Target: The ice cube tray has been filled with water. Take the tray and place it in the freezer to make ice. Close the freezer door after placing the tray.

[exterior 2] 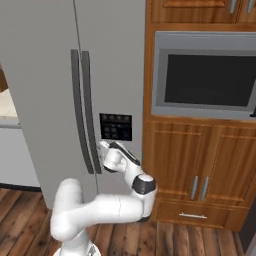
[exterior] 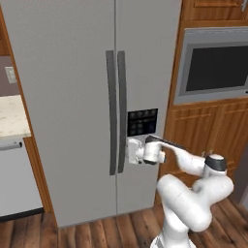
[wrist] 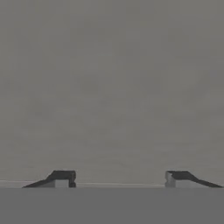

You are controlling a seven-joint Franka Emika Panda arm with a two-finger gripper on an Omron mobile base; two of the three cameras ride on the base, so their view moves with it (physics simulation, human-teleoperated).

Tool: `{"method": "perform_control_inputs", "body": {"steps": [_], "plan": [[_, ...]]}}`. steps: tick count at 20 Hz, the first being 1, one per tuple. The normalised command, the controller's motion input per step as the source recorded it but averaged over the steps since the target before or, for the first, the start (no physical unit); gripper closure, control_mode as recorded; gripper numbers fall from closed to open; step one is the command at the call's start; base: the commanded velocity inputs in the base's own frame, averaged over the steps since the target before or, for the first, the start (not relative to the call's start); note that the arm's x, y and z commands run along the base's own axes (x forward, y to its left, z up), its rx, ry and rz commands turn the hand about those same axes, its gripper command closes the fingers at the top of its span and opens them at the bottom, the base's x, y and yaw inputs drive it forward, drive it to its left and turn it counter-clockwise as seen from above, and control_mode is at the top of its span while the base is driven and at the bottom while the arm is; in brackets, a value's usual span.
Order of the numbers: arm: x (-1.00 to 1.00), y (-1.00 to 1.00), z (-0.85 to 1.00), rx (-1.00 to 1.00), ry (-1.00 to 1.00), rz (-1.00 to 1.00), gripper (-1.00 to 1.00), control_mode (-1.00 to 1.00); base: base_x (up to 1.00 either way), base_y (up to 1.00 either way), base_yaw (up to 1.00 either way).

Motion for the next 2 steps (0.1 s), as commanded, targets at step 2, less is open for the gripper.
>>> {"method": "perform_control_inputs", "body": {"steps": [2], "plan": [[0.00,0.03,-0.26,-0.04,0.00,-0.74,-1.00,-1.00,0.00,0.00,0.00]]}}
